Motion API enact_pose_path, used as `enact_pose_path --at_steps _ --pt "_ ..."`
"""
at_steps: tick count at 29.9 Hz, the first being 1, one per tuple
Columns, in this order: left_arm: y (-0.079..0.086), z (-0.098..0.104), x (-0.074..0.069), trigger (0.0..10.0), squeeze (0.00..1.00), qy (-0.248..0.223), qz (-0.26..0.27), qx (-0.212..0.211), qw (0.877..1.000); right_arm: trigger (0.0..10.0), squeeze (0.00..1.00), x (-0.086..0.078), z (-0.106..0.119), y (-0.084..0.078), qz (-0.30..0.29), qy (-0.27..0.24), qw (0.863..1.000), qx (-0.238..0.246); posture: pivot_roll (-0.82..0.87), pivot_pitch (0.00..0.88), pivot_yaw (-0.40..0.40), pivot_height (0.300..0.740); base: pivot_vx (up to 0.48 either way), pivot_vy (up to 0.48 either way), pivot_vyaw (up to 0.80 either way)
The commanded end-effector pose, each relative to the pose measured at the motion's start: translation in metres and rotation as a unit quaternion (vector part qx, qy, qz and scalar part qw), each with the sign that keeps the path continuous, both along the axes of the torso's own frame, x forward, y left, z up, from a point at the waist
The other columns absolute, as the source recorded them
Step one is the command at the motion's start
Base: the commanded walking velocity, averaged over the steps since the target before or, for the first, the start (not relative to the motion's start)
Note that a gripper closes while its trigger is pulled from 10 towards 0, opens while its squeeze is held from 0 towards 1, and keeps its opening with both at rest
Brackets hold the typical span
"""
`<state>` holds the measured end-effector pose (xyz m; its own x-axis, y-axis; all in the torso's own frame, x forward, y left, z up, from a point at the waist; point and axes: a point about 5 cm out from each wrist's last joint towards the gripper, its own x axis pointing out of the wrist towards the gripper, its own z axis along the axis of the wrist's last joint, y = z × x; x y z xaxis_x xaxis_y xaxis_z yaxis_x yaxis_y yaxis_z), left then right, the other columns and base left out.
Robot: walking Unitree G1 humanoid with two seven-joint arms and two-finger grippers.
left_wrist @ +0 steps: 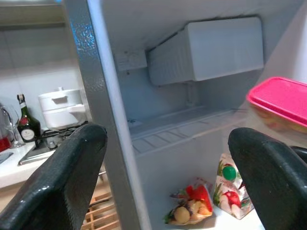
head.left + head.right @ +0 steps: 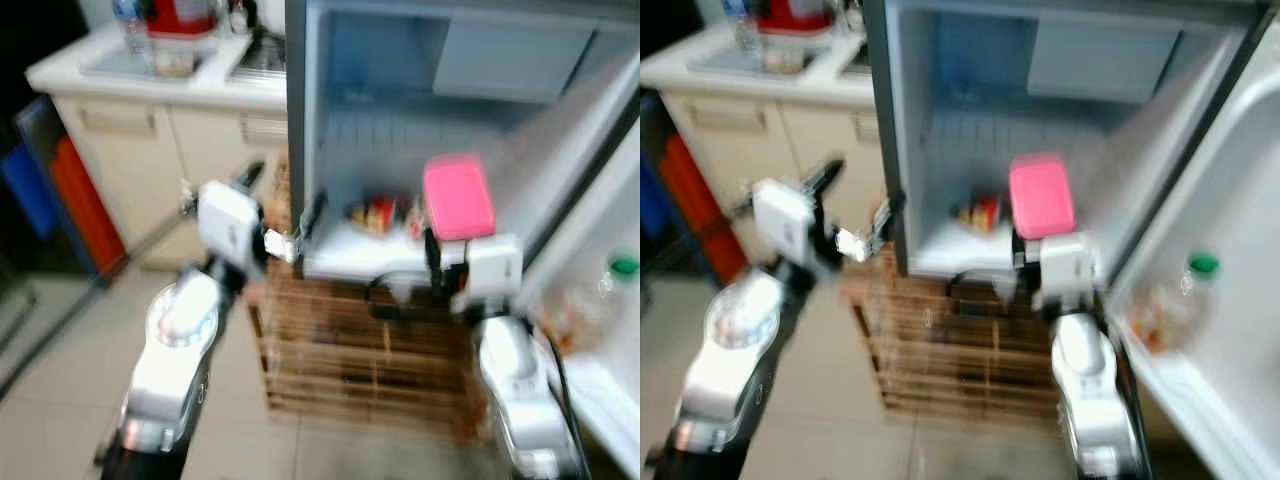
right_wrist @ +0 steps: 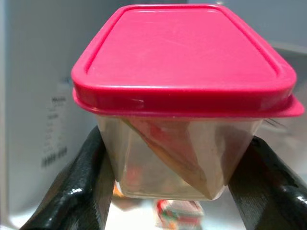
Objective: Restocking fridge
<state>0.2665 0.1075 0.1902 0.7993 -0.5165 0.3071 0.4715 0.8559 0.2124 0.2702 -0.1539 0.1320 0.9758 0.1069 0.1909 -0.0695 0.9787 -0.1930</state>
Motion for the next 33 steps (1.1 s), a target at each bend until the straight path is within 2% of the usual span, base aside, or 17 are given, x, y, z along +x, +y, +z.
enact_pose_path --at_steps 1,5,9,12,14,16,18,22,26,33 --pt "0.002 0.006 0.0 10.0 0.0 -0.015 0.0 0.01 1.0 0.0 0.0 0.007 0.004 0.005 0.014 0.001 1.0 0.008 -0.11 0.0 -0.017 0.74 0.48 0.0 0.0" --pt "0.001 0.008 -0.001 10.0 0.0 -0.021 -0.002 0.008 1.0 0.0 0.0 0.012 0.005 0.006 0.02 0.002 1.0 0.008 -0.1 0.0 -0.018 0.74 0.48 0.0 0.0" --pt "-0.001 0.021 -0.002 10.0 0.0 -0.034 -0.008 -0.018 0.999 0.0 0.0 0.031 0.01 0.025 0.058 0.006 0.998 0.011 -0.09 0.0 -0.032 0.74 0.105 0.0 0.0" --pt "0.0 0.021 -0.004 10.0 0.0 -0.023 -0.027 -0.021 0.999 0.0 0.0 0.035 0.011 0.032 0.068 0.012 0.998 0.013 -0.08 0.0 -0.033 0.74 0.0 0.0 0.0" --pt "0.004 0.019 -0.009 10.0 0.0 -0.003 -0.059 -0.021 0.998 0.0 0.0 0.04 0.013 0.039 0.072 0.012 0.997 0.013 -0.07 0.0 -0.036 0.74 0.0 0.0 0.0" --pt "0.012 0.015 -0.015 10.0 0.0 0.005 -0.077 0.008 0.997 0.0 0.0 0.048 0.017 0.049 0.078 0.013 0.997 0.022 -0.06 0.0 -0.037 0.74 0.0 0.0 0.0" --pt "0.014 0.014 -0.016 10.0 0.0 0.005 -0.079 0.016 0.997 0.0 0.0 0.05 0.018 0.051 0.08 0.014 0.996 0.025 -0.06 0.0 -0.037 0.74 0.0 0.0 0.0" --pt "0.012 0.01 -0.022 10.0 0.0 0.038 -0.111 0.01 0.993 0.0 0.0 0.079 0.031 0.07 0.083 0.016 0.996 0.034 -0.02 0.0 -0.052 0.74 0.0 0.0 0.0" --pt "0.006 0.003 -0.03 10.0 0.0 0.068 -0.141 0.006 0.988 0.0 0.0 0.096 0.042 0.082 0.079 0.011 0.997 0.018 -0.01 0.0 -0.061 0.74 0.0 0.0 0.0" --pt "0.01 -0.001 -0.041 10.0 0.0 0.091 -0.138 -0.003 0.986 0.0 0.0 0.109 0.06 0.102 0.072 -0.007 0.997 -0.001 0.04 0.0 -0.103 0.74 0.0 0.0 0.0"
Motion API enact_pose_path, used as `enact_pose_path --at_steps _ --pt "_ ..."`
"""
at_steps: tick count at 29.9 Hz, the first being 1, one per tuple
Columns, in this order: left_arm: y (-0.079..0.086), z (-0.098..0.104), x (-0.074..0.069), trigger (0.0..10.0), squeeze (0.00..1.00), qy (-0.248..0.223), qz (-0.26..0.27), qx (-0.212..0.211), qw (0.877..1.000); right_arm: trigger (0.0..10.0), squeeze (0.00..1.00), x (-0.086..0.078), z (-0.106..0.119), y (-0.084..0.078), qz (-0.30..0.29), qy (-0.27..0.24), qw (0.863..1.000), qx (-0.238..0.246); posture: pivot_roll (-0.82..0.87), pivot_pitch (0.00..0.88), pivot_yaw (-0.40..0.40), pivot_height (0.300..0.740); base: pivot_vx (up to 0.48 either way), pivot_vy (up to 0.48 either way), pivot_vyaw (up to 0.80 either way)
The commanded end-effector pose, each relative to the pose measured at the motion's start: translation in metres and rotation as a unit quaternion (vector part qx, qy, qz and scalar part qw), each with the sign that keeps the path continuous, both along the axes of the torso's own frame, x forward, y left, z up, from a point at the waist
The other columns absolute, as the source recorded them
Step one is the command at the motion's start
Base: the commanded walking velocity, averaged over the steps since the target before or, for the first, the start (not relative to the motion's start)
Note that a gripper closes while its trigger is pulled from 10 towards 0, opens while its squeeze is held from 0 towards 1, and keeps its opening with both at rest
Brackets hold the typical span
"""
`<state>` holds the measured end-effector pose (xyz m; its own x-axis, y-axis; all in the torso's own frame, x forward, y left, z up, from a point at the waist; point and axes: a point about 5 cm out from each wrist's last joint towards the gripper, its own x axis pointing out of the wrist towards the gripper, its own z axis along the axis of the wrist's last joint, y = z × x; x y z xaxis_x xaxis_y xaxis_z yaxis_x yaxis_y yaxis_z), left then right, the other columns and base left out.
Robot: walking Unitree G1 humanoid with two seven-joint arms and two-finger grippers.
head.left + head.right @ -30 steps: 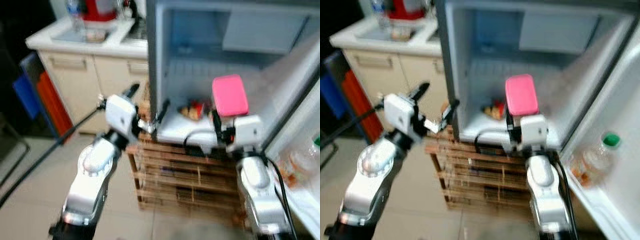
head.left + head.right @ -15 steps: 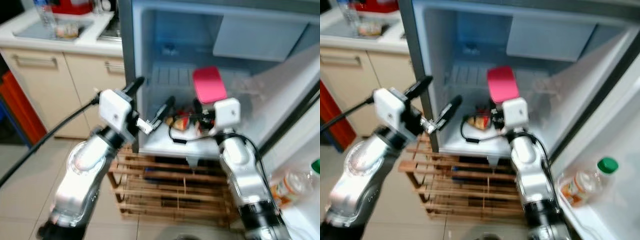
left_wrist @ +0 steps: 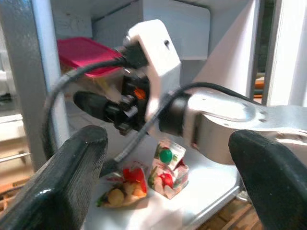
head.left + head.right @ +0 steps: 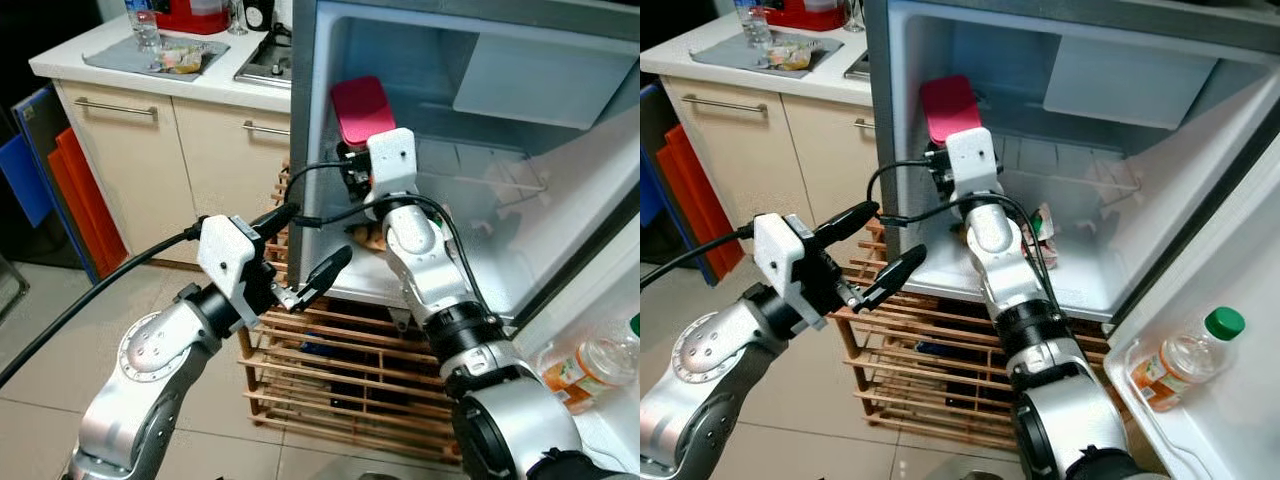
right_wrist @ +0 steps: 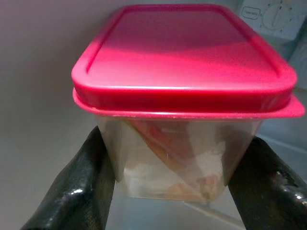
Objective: Restocking fridge
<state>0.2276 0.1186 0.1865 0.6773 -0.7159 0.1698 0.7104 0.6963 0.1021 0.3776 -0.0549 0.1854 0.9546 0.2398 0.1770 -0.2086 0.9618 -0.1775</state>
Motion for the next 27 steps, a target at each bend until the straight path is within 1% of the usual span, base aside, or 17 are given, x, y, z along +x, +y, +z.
enact_pose_path --at_steps 1,2,3,5,6,8,10,11,12,17,20,22,23,24,25,26,27 --pt "0.0 0.002 -0.004 10.0 0.0 0.003 0.003 0.002 1.0 0.0 0.0 0.004 0.009 0.007 -0.002 -0.014 1.0 -0.012 0.05 0.0 -0.102 0.74 0.0 0.0 0.0" --pt "-0.001 0.001 -0.009 10.0 0.0 0.017 0.017 -0.003 1.0 0.0 0.0 0.01 0.008 0.013 -0.009 0.002 1.0 -0.018 0.1 0.036 -0.107 0.74 0.0 0.0 0.0" --pt "-0.001 0.001 -0.009 10.0 0.0 0.017 0.017 -0.003 1.0 0.0 0.0 0.01 0.008 0.013 -0.009 0.002 1.0 -0.018 0.1 0.036 -0.107 0.74 0.0 0.0 0.0" --pt "0.001 -0.001 -0.02 10.0 0.0 0.034 0.024 -0.003 0.999 0.0 0.0 0.013 0.006 0.018 -0.015 0.023 1.0 -0.011 0.12 0.076 -0.108 0.74 0.0 0.0 0.0" --pt "0.001 -0.001 -0.02 10.0 0.0 0.034 0.024 -0.003 0.999 0.0 0.0 0.013 0.006 0.018 -0.015 0.023 1.0 -0.011 0.12 0.076 -0.108 0.74 0.0 0.0 0.0" --pt "0.005 -0.005 -0.034 10.0 0.0 0.055 0.037 0.004 0.998 0.0 0.0 0.016 0.006 0.02 -0.022 0.049 0.998 0.014 0.16 0.118 -0.105 0.74 0.0 0.0 0.0" --pt "0.008 -0.006 -0.043 10.0 0.0 0.067 0.045 0.01 0.997 0.0 0.0 0.018 0.009 0.021 -0.029 0.063 0.997 0.035 0.17 0.139 -0.103 0.74 0.0 0.0 0.0" --pt "0.008 -0.006 -0.043 10.0 0.0 0.067 0.045 0.01 0.997 0.0 0.0 0.018 0.009 0.021 -0.029 0.063 0.997 0.035 0.17 0.139 -0.103 0.74 0.0 0.0 0.0" --pt "0.011 -0.006 -0.049 10.0 0.0 0.074 0.052 0.012 0.996 0.0 0.0 0.021 0.014 0.02 -0.042 0.074 0.995 0.057 0.18 0.151 -0.102 0.74 0.0 0.0 0.0" --pt "0.009 -0.004 -0.052 10.0 0.0 0.081 0.06 0.013 0.995 0.0 0.0 0.028 0.024 0.016 -0.061 0.108 0.985 0.122 0.19 0.168 -0.104 0.74 0.0 0.0 0.0" --pt "0.007 -0.002 -0.054 10.0 0.0 0.084 0.062 0.011 0.994 0.0 0.0 0.032 0.034 0.013 -0.067 0.115 0.979 0.157 0.19 0.172 -0.106 0.74 0.0 0.0 0.0" --pt "0.007 -0.002 -0.055 10.0 0.0 0.086 0.063 0.011 0.994 0.0 0.0 0.033 0.036 0.012 -0.07 0.115 0.977 0.163 0.19 0.172 -0.109 0.74 0.0 0.0 0.0" --pt "0.006 -0.002 -0.056 10.0 0.0 0.087 0.064 0.011 0.994 0.4 0.0 0.034 0.04 0.011 -0.071 0.113 0.976 0.171 0.19 0.172 -0.109 0.74 0.0 0.0 0.0" --pt "0.006 -0.002 -0.057 10.0 0.0 0.089 0.065 0.011 0.994 2.0 0.23 0.034 0.043 0.011 -0.072 0.112 0.975 0.176 0.19 0.172 -0.111 0.74 0.0 0.0 0.0" --pt "0.006 -0.002 -0.057 10.0 0.0 0.09 0.065 0.011 0.994 8.9 1.0 0.035 0.045 0.01 -0.073 0.111 0.975 0.179 0.19 0.172 -0.111 0.74 0.0 0.0 0.0" --pt "0.005 -0.002 -0.057 10.0 0.0 0.091 0.066 0.011 0.994 10.0 1.0 0.035 0.048 0.011 -0.069 0.107 0.975 0.184 0.19 0.17 -0.111 0.74 0.0 0.0 0.0" --pt "0.004 -0.002 -0.057 10.0 0.0 0.091 0.066 0.011 0.994 10.0 1.0 0.035 0.051 0.012 -0.066 0.102 0.976 0.183 0.19 0.168 -0.111 0.74 0.0 0.0 0.0"
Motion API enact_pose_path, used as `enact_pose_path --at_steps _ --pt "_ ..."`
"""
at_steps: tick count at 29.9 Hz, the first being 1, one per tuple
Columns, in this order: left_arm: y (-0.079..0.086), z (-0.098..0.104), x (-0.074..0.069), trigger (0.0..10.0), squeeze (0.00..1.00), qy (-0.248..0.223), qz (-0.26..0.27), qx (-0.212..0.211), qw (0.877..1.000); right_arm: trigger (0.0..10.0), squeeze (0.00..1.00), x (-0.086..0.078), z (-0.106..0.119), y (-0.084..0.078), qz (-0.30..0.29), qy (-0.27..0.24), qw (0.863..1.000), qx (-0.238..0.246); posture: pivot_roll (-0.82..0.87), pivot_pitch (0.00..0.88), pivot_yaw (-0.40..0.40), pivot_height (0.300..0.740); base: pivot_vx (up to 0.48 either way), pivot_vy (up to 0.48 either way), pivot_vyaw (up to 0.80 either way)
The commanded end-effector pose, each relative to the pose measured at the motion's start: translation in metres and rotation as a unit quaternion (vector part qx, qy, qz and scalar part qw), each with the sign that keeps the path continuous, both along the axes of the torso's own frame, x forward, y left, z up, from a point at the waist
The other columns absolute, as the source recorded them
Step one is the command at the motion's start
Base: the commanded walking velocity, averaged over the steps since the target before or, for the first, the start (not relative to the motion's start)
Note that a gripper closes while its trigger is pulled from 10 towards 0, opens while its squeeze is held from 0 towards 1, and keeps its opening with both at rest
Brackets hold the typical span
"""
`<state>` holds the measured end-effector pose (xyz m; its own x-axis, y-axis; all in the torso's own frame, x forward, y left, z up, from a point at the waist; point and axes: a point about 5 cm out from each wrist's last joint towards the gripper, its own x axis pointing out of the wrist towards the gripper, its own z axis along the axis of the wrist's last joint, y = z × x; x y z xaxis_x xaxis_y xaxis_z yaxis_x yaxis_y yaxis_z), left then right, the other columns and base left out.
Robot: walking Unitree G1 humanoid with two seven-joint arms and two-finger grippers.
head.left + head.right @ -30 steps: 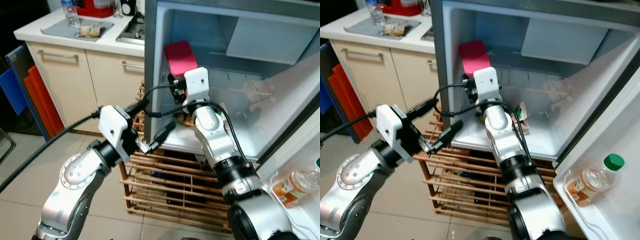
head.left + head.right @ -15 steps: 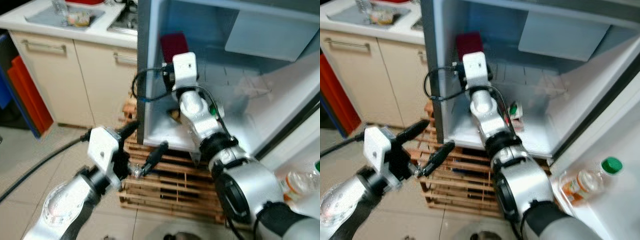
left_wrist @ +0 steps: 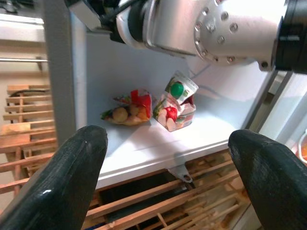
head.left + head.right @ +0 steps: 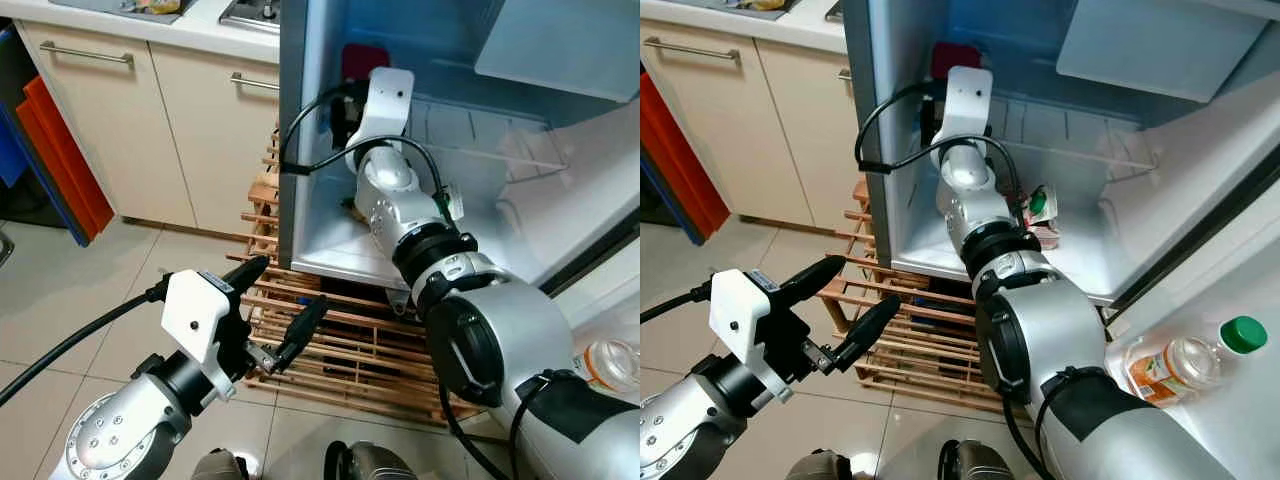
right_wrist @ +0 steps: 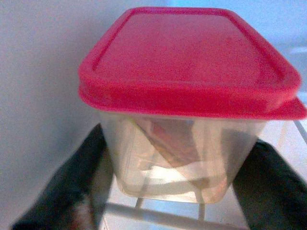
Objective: Restocking fridge
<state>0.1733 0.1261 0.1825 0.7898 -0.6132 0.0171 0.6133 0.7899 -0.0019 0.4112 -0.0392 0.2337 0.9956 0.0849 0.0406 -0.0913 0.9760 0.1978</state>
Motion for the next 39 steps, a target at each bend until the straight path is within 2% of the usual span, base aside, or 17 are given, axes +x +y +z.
enact_pose_path --at_steps 1,6,18,22,26,35,39 --pt "-0.004 0.003 -0.002 10.0 0.0 -0.001 -0.005 -0.002 1.0 10.0 1.0 0.002 0.006 -0.002 -0.006 0.0 1.0 0.009 0.19 0.167 -0.111 0.74 0.0 0.0 0.0" --pt "-0.005 0.004 0.001 10.0 0.0 -0.003 -0.007 -0.001 1.0 10.0 1.0 0.002 0.016 0.003 0.001 -0.02 1.0 0.002 0.18 0.156 -0.114 0.74 0.0 0.0 0.0" --pt "-0.007 0.004 0.01 10.0 0.0 -0.011 -0.012 0.004 1.0 10.0 1.0 0.002 0.018 0.001 -0.004 -0.02 1.0 0.001 0.18 0.116 -0.112 0.74 0.0 0.0 0.0" --pt "-0.006 0.005 0.017 10.0 0.0 -0.02 -0.014 0.006 1.0 10.0 1.0 0.002 0.018 0.0 -0.014 -0.025 1.0 -0.003 0.16 0.091 -0.109 0.74 0.0 0.0 0.0" --pt "-0.007 0.005 0.022 10.0 0.0 -0.026 -0.021 0.005 0.999 10.0 1.0 0.001 0.016 0.005 -0.002 -0.024 1.0 0.0 0.15 0.066 -0.106 0.74 0.0 0.0 0.0" --pt "-0.01 0.008 0.031 10.0 0.0 -0.038 -0.034 0.005 0.999 10.0 1.0 -0.002 0.012 0.017 0.03 0.002 0.998 0.05 0.14 0.023 -0.1 0.74 0.0 0.0 0.0" --pt "-0.01 0.007 0.036 10.0 0.0 -0.042 -0.035 0.005 0.998 10.0 1.0 -0.003 0.012 0.02 0.04 0.003 0.998 0.053 0.13 0.006 -0.101 0.74 0.0 0.0 0.0"
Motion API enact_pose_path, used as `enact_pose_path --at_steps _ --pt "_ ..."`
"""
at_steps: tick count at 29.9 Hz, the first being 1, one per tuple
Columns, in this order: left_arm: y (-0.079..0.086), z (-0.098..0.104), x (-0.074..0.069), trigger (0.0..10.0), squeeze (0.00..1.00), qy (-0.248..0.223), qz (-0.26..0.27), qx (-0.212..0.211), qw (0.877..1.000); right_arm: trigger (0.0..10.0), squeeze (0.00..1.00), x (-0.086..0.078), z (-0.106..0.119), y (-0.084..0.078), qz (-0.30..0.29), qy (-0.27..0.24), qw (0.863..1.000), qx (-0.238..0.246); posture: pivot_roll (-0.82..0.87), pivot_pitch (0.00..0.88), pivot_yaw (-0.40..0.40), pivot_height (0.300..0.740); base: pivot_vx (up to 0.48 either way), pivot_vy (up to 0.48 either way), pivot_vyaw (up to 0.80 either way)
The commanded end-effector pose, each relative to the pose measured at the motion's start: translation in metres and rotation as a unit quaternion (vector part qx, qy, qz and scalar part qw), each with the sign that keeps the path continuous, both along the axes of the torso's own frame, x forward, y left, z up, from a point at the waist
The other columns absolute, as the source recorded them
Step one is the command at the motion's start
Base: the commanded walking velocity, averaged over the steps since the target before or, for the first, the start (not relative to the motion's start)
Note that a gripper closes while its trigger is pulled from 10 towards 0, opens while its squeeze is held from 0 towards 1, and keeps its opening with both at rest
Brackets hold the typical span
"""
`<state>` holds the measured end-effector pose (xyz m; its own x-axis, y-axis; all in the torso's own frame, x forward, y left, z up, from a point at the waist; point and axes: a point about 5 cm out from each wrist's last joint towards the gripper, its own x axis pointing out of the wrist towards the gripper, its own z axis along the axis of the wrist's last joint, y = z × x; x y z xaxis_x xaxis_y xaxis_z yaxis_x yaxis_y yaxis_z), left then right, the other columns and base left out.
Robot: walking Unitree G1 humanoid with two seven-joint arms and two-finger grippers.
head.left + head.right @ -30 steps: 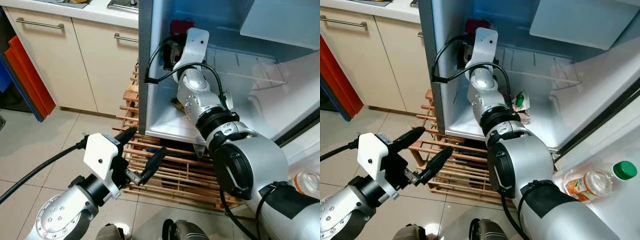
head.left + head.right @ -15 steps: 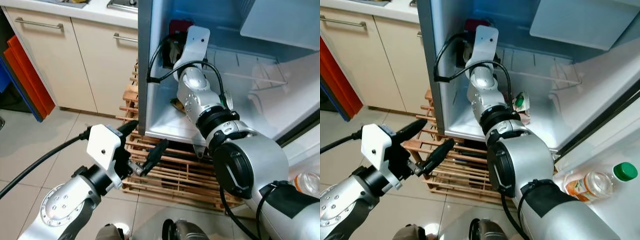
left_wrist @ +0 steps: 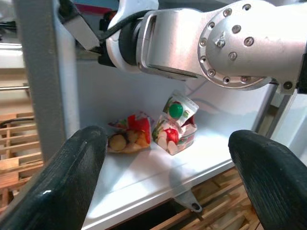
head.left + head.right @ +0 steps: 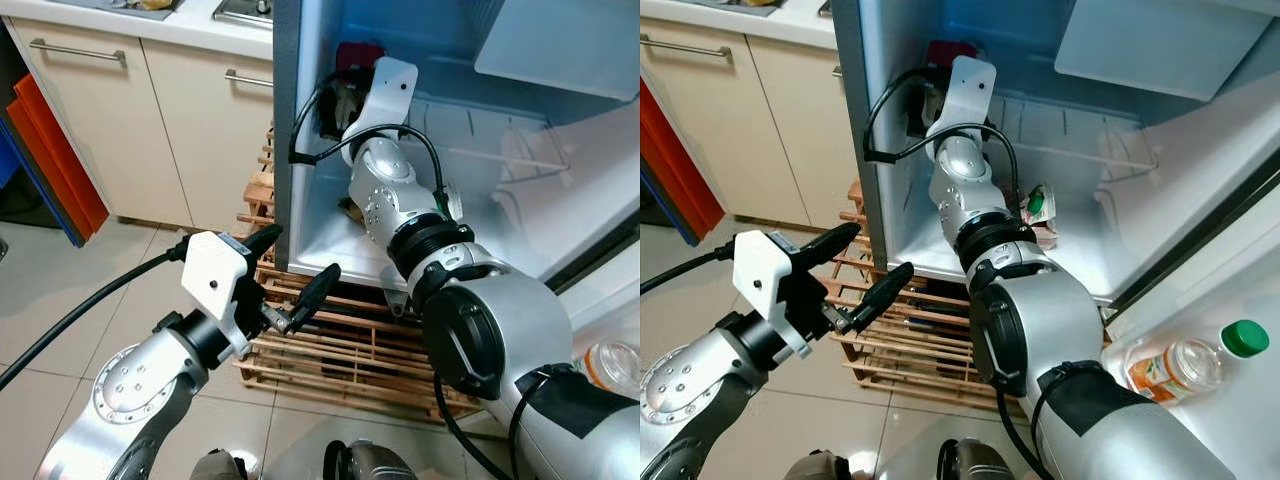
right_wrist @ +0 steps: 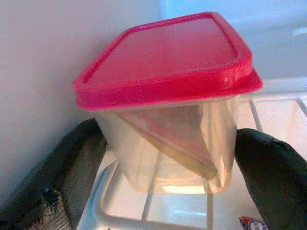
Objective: Restocking fridge
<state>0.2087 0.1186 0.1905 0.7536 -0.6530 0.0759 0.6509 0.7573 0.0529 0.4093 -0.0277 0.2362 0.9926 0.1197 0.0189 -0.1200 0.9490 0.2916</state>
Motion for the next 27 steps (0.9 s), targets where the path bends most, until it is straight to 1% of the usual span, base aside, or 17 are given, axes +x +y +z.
enact_pose_path --at_steps 1,2,5,6,7,8,11,16,17,18,20,22,23,24,25,26,27 --pt "-0.003 -0.001 0.002 10.0 0.0 -0.004 -0.009 0.002 1.0 10.0 1.0 -0.002 0.008 0.009 0.023 -0.017 1.0 0.004 0.13 0.001 -0.103 0.74 0.0 0.0 0.0" --pt "-0.004 -0.001 0.005 10.0 0.0 -0.008 -0.01 0.001 1.0 10.0 1.0 -0.003 0.006 0.009 0.025 -0.025 0.999 -0.006 0.11 0.0 -0.109 0.74 0.0 0.0 0.0" --pt "-0.005 -0.001 0.008 10.0 0.0 -0.012 -0.009 0.0 1.0 10.0 1.0 -0.004 0.002 0.004 0.022 -0.034 0.999 -0.017 0.1 0.0 -0.114 0.74 0.0 0.0 0.0" --pt "-0.006 -0.003 0.012 10.0 0.0 -0.015 -0.011 -0.002 1.0 10.0 1.0 -0.005 -0.005 -0.003 0.014 -0.04 0.999 -0.026 0.08 0.0 -0.117 0.74 0.0 0.0 0.0" --pt "-0.006 -0.003 0.012 10.0 0.0 -0.015 -0.011 -0.002 1.0 10.0 1.0 -0.005 -0.005 -0.003 0.014 -0.04 0.999 -0.026 0.08 0.0 -0.117 0.74 0.0 0.0 0.0" --pt "-0.007 -0.004 0.014 10.0 0.0 -0.016 -0.013 -0.003 1.0 10.0 1.0 -0.007 -0.011 -0.006 0.014 -0.038 0.999 -0.032 0.06 0.0 -0.118 0.74 0.0 0.0 0.0" --pt "-0.008 -0.006 0.018 10.0 0.0 -0.018 -0.017 -0.004 1.0 10.0 1.0 -0.009 -0.017 -0.007 0.016 -0.036 0.999 -0.037 0.05 0.0 -0.116 0.74 0.0 0.0 0.0" --pt "-0.01 -0.007 0.022 10.0 0.0 -0.023 -0.023 -0.005 0.999 10.0 1.0 -0.016 -0.025 -0.009 0.02 -0.03 0.999 -0.036 0.04 0.0 -0.119 0.74 0.0 0.0 0.0" --pt "-0.01 -0.008 0.024 10.0 0.0 -0.025 -0.023 -0.005 0.999 10.0 1.0 -0.021 -0.03 -0.012 0.022 -0.025 0.999 -0.037 0.03 0.0 -0.121 0.74 0.0 0.0 0.0" --pt "-0.01 -0.009 0.026 10.0 0.0 -0.025 -0.022 -0.005 0.999 10.0 1.0 -0.023 -0.032 -0.013 0.023 -0.022 0.999 -0.038 0.03 0.0 -0.122 0.74 0.0 0.0 0.0" --pt "-0.009 -0.011 0.027 10.0 0.0 -0.024 -0.022 -0.005 0.999 10.0 1.0 -0.027 -0.039 -0.019 0.02 -0.012 0.999 -0.043 0.02 0.0 -0.126 0.74 0.0 0.0 0.0" --pt "-0.008 -0.013 0.03 10.0 0.0 -0.021 -0.016 -0.007 1.0 10.0 1.0 -0.032 -0.05 -0.028 0.015 -0.001 0.999 -0.051 0.01 0.0 -0.124 0.74 0.0 0.0 0.0" --pt "-0.008 -0.013 0.03 10.0 0.0 -0.021 -0.016 -0.007 1.0 10.0 1.0 -0.032 -0.05 -0.028 0.015 -0.001 0.999 -0.051 0.01 0.0 -0.124 0.74 0.0 0.0 0.0" --pt "-0.006 -0.014 0.033 10.0 0.0 -0.016 -0.001 -0.013 1.0 10.0 1.0 -0.039 -0.057 -0.039 0.01 -0.002 0.998 -0.062 0.01 0.0 -0.123 0.74 0.0 0.0 0.0" --pt "-0.005 -0.015 0.035 10.0 0.0 -0.012 0.008 -0.017 1.0 10.0 1.0 -0.042 -0.059 -0.042 0.01 -0.005 0.998 -0.064 0.0 0.0 -0.121 0.74 0.0 0.0 0.0" --pt "-0.005 -0.015 0.035 10.0 0.0 -0.012 0.008 -0.017 1.0 10.0 1.0 -0.042 -0.059 -0.042 0.01 -0.005 0.998 -0.064 0.0 0.0 -0.121 0.74 0.0 0.0 0.0" --pt "-0.002 -0.016 0.038 10.0 0.0 -0.002 0.025 -0.032 0.999 10.0 1.0 -0.048 -0.061 -0.049 0.01 -0.011 0.998 -0.066 -0.01 0.0 -0.116 0.74 0.0 0.0 0.0"
